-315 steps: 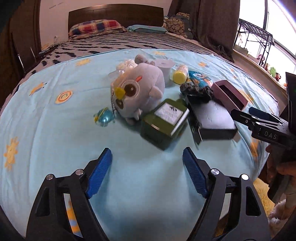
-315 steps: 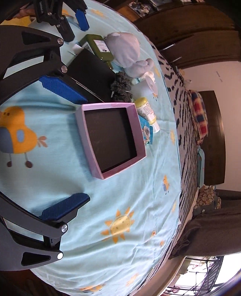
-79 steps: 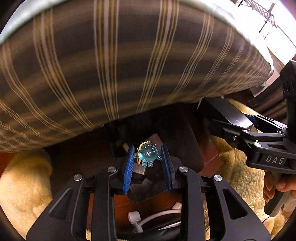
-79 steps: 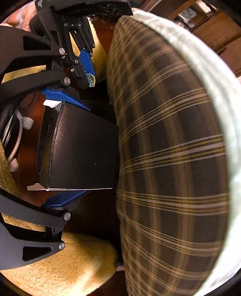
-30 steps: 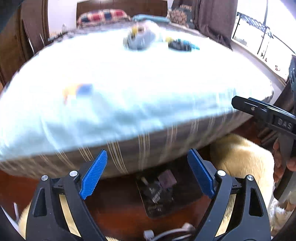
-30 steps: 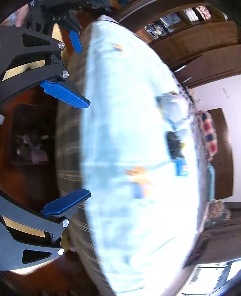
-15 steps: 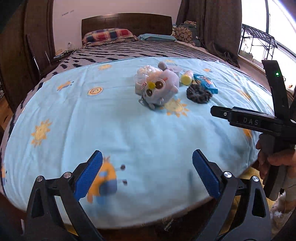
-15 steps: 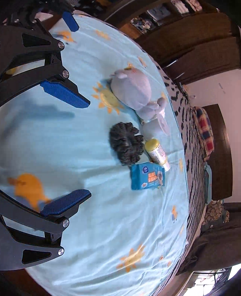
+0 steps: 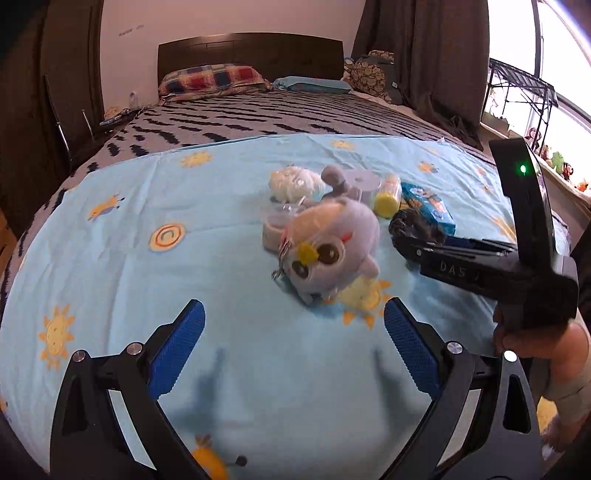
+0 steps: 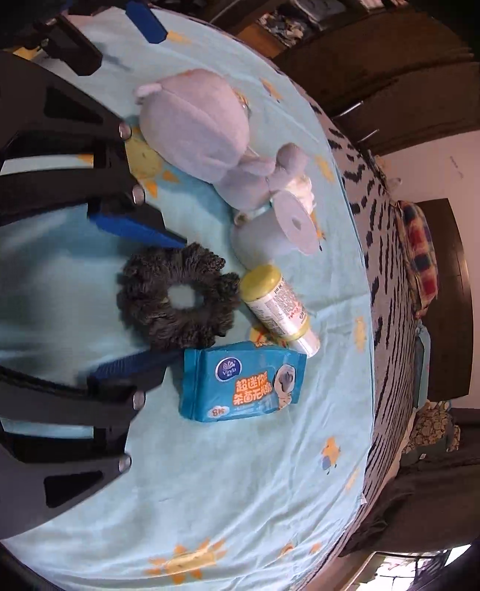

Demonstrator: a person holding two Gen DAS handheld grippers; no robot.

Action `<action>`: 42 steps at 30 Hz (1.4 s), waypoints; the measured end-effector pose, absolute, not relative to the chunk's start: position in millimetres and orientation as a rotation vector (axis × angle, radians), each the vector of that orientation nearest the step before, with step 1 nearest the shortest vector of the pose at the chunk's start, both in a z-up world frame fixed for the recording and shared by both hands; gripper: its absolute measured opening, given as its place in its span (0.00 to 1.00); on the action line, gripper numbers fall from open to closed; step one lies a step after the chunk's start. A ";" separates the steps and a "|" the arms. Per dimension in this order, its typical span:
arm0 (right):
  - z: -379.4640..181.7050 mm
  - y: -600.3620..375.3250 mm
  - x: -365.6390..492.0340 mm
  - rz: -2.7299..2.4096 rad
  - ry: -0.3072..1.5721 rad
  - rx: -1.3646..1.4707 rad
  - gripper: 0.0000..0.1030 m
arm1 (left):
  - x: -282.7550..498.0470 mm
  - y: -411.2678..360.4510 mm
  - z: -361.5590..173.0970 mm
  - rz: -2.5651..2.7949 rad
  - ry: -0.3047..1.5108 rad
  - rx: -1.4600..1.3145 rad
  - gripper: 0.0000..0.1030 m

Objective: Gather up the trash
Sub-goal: 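Grasp the dark scrunchie with the right gripper while the left grasps the grey plush toy, then carry the scrunchie and plush toy down to the bin and open both grippers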

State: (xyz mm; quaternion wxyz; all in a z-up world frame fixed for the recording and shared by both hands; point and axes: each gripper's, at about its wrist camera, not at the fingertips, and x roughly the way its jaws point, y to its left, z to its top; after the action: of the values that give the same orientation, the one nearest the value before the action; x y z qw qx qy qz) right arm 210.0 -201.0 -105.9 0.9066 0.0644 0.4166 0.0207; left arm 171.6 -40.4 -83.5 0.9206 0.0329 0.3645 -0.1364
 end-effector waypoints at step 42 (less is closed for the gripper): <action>-102.0 -215.4 40.0 0.240 0.759 0.151 0.07 | 53.4 -32.4 -89.8 -0.392 0.728 0.085 0.60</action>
State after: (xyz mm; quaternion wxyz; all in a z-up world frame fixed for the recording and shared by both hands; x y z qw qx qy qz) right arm 40.0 -215.4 -102.0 0.9190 0.0736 0.3693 0.1167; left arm 53.4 -32.4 -89.8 0.9150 0.0415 0.3535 -0.1902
